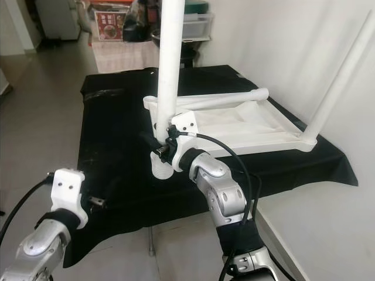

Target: Building children table

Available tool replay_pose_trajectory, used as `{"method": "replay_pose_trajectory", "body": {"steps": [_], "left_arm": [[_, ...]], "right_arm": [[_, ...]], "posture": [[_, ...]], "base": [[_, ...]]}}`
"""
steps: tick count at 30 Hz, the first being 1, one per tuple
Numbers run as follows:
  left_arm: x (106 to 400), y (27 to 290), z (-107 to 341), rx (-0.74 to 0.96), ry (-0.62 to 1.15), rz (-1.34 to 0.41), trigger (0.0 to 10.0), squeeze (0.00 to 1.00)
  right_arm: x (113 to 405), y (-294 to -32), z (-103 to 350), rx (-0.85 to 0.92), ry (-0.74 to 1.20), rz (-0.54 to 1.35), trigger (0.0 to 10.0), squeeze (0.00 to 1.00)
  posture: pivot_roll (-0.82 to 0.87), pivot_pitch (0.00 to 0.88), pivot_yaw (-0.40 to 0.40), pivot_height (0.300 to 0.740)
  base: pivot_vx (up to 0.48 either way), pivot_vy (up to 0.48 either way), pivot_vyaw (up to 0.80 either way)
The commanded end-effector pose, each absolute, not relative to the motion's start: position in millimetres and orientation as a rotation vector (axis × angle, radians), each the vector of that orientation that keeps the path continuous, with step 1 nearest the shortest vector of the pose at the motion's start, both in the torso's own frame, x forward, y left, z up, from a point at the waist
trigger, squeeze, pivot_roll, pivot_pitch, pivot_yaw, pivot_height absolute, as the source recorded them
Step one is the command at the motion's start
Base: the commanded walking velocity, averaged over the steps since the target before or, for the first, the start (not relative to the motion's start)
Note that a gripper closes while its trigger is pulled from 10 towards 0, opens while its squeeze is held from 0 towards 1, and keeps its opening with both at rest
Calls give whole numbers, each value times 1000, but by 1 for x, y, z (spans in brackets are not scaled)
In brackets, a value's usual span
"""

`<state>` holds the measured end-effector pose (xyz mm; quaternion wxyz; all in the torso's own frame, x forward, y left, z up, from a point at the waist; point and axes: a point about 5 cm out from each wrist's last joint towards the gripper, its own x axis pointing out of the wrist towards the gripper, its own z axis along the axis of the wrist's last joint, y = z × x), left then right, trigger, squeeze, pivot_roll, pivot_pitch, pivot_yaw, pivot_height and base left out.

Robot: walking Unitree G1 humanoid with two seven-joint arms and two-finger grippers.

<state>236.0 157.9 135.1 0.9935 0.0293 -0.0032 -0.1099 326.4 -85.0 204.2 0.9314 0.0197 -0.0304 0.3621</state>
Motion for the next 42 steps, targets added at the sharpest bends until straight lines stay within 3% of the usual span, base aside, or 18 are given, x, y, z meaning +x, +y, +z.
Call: {"method": "replay_pose_trajectory", "body": {"steps": [1, 20, 25, 42], "left_arm": [[234, 161, 138, 69, -22, -228, 10000, 0], [217, 160, 143, 84, -52, -271, 10000, 0], [216, 161, 141, 38, -43, -257, 10000, 0], [219, 163, 142, 50, -60, -250, 10000, 0]], "right_arm": [[330, -88, 211, 45, -96, 721, 10000, 0], [343, -101, 229, 50, -172, 593, 10000, 0], [339, -96, 226, 69, -168, 615, 10000, 0], [340, -88, 226, 64, -193, 626, 10000, 0]], "posture": [[-220, 35, -31, 740], [-218, 91, -44, 740], [-219, 99, -48, 740], [-213, 76, -42, 740]], "base": [[0, 0, 0], [0, 0, 126], [0, -465, 0], [0, 0, 0]]}}
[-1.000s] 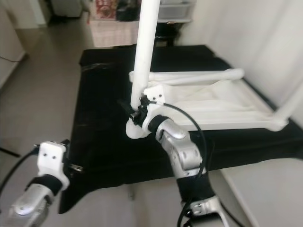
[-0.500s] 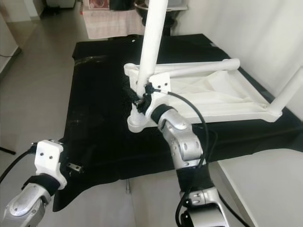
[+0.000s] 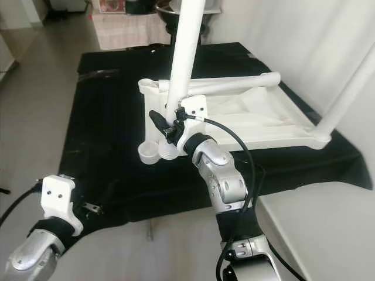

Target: Building children table

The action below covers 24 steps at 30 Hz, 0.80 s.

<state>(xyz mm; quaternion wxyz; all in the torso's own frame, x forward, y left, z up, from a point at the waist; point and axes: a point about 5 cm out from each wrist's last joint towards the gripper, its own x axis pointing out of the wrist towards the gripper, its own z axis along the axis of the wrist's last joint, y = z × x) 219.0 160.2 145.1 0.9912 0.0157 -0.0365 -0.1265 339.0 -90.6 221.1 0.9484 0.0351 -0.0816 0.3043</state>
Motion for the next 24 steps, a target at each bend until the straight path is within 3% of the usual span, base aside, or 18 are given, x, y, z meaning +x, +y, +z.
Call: {"method": "replay_pose_trajectory", "body": {"steps": [1, 9, 13, 24], "left_arm": [[219, 163, 142, 52, -61, -249, 10000, 0], [214, 165, 142, 38, -48, -243, 10000, 0], [199, 156, 137, -10, 7, -343, 10000, 0], [190, 151, 139, 166, -41, -338, 10000, 0]], "right_arm": [[340, -87, 227, 58, -197, 627, 10000, 0], [340, -86, 228, 40, -205, 608, 10000, 0], [344, -86, 229, 59, -189, 612, 10000, 0], [361, -64, 231, 14, -194, 739, 10000, 0]], "posture": [[-213, 74, -42, 740], [-216, 74, -41, 740], [-208, 89, -43, 740], [-180, 141, -78, 740]], "base": [[0, 0, 0], [0, 0, 0], [0, 0, 0], [0, 0, 0]]}}
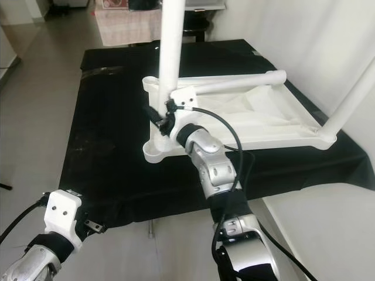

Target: Building children table

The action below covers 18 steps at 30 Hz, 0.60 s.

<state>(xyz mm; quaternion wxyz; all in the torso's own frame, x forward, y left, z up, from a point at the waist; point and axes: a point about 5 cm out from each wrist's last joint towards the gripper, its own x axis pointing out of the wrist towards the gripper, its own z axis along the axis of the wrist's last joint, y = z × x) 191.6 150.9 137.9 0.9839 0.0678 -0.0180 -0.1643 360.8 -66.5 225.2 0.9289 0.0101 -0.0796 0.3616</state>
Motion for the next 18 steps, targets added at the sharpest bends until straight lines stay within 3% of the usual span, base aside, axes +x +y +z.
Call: {"method": "replay_pose_trajectory", "body": {"steps": [1, 7, 18], "left_arm": [[187, 148, 141, 165, -51, -345, 10000, 0], [172, 136, 149, 133, -76, -407, 10000, 0], [160, 124, 157, 101, -108, -461, 10000, 0]], "right_arm": [[358, -58, 235, 51, -206, 831, 10000, 0], [341, -41, 255, 109, -282, 1212, 10000, 0], [365, -53, 265, -3, -255, 1246, 10000, 0]], "posture": [[-171, 159, -88, 740], [-159, 217, -107, 740], [-145, 291, -128, 740]], "base": [[0, 0, 0], [0, 0, 0], [0, 0, 0]]}}
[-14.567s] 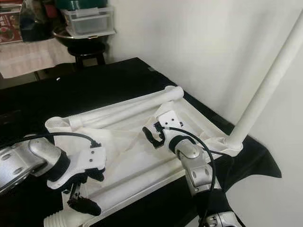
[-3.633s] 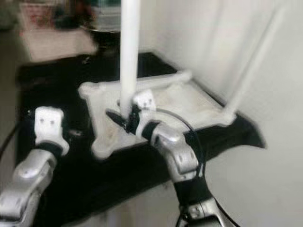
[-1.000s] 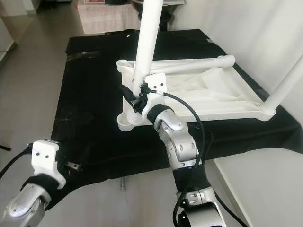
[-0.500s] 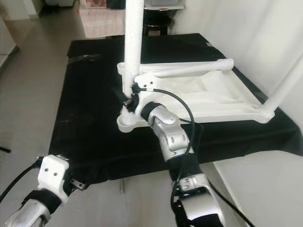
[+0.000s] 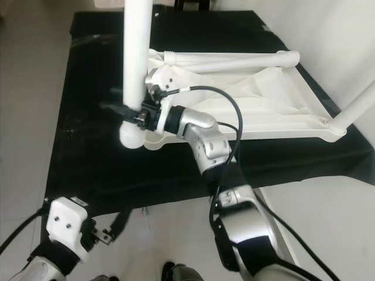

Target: Building children table

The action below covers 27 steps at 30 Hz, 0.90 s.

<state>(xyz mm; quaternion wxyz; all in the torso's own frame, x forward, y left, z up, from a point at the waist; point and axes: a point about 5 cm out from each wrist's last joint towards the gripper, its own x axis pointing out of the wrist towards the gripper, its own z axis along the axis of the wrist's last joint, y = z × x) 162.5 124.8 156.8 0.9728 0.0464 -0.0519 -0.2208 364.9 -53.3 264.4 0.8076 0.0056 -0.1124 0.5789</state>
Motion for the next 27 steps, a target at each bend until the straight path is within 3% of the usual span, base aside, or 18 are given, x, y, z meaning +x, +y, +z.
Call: {"method": "replay_pose_trajectory", "body": {"steps": [1, 14, 27], "left_arm": [[158, 123, 158, 99, -107, -466, 10000, 0], [143, 116, 163, 82, -88, -514, 10000, 0], [138, 114, 164, 74, -76, -523, 10000, 0]], "right_arm": [[366, -55, 267, -6, -255, 1242, 10000, 0], [379, -71, 279, -1, -250, 1221, 10000, 0], [376, -54, 277, -19, -230, 1275, 10000, 0]], "posture": [[-145, 294, -128, 740], [-132, 349, -119, 740], [-131, 363, -123, 740]], "base": [[0, 0, 0], [0, 0, 0], [0, 0, 0]]}}
